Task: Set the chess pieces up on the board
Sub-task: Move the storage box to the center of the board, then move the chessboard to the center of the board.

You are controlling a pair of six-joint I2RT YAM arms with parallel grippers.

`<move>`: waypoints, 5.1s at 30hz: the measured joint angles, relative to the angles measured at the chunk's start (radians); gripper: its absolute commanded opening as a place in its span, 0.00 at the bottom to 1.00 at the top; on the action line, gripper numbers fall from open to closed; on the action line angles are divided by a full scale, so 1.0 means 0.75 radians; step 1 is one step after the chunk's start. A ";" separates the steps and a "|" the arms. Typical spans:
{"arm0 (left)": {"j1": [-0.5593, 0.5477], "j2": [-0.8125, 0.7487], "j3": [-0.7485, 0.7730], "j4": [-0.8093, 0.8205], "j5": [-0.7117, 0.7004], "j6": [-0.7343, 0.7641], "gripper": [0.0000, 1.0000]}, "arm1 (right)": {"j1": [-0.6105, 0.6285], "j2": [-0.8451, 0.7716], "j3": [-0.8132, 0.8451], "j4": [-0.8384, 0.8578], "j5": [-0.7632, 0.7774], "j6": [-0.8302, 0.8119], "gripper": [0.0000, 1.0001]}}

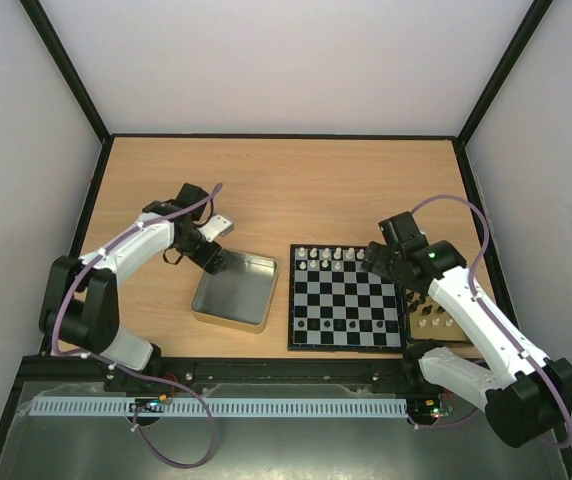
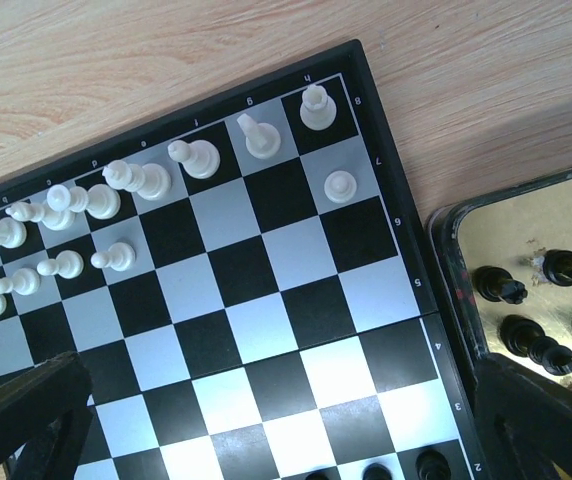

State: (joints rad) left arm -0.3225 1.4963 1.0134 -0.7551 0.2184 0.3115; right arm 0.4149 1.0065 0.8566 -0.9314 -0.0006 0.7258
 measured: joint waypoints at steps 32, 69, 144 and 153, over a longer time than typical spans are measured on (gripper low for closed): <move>0.425 0.474 0.351 0.129 -0.387 0.296 0.49 | 0.000 0.112 0.021 0.048 0.003 0.001 1.00; 0.896 0.707 0.964 0.359 -0.626 0.581 0.56 | 0.000 0.179 0.083 0.058 0.033 -0.038 0.97; -0.320 0.493 0.205 -0.190 0.537 0.187 0.02 | -0.630 0.900 0.167 0.271 -0.198 -0.022 0.02; -0.320 0.532 0.205 -0.184 0.552 0.180 0.02 | -0.630 0.871 0.099 0.316 -0.279 -0.025 0.02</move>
State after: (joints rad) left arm -0.5629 1.8950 1.1675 -0.8928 0.6327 0.4465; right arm -0.0578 1.6596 0.9310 -0.6945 -0.2096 0.7067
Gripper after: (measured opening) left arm 0.023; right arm 0.023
